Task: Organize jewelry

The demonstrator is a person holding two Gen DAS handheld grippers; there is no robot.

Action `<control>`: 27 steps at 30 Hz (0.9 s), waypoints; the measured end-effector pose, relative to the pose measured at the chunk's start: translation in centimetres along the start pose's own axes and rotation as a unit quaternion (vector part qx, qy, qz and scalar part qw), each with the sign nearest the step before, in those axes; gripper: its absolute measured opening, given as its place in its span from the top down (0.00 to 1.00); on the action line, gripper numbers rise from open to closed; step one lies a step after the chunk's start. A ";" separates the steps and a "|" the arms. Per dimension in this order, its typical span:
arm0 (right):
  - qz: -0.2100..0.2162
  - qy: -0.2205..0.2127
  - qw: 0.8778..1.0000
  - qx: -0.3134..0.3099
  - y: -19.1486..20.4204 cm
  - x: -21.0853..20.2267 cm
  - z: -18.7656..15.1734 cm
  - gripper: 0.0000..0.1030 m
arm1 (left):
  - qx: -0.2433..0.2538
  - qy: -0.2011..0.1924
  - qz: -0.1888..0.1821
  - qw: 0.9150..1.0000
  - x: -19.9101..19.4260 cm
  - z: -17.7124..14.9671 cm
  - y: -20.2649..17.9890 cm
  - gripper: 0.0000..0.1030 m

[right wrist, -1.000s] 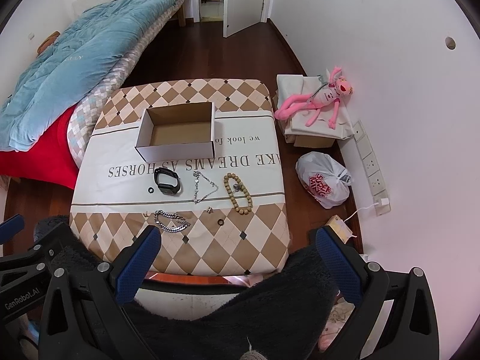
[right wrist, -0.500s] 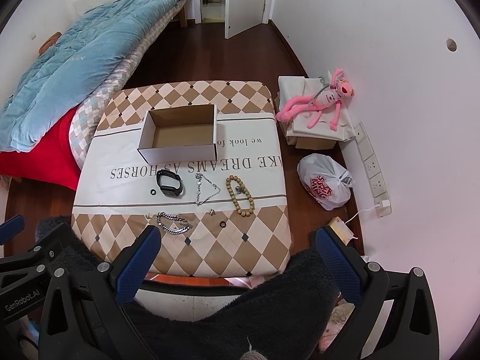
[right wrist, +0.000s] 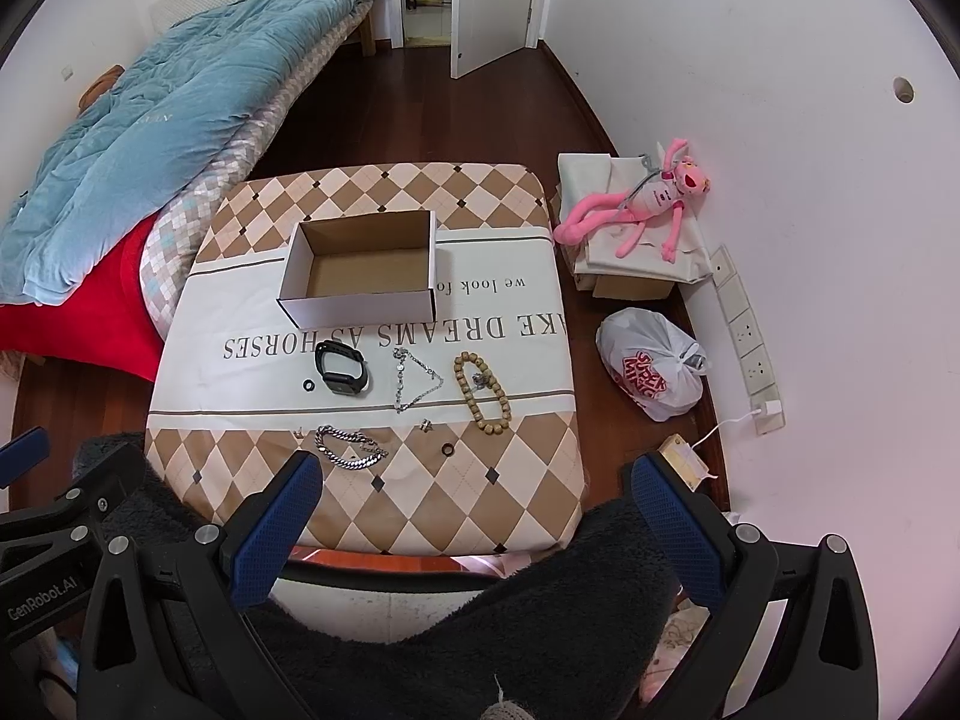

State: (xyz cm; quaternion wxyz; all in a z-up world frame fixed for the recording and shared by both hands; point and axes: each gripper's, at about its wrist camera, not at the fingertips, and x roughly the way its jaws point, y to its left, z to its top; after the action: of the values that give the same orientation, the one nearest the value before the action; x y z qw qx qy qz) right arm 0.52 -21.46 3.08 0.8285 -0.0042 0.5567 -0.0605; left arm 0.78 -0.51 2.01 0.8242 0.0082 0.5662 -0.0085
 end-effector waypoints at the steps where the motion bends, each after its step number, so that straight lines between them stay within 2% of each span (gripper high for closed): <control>1: 0.000 -0.001 1.000 0.000 0.0 0.0 0.0 0.00 | 0.001 -0.002 0.002 1.000 0.0 0.1 -0.1 0.00; 27: 0.000 -0.001 1.000 0.000 0.1 -0.1 0.2 0.00 | 0.000 -0.006 -0.001 1.000 -0.6 0.6 -0.9 0.00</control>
State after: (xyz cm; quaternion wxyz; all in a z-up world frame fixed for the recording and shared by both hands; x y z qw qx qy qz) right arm 0.69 -21.32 3.25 0.8293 -0.0045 0.5556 -0.0603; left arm 1.10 -1.47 2.82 0.8276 0.0076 0.5612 -0.0093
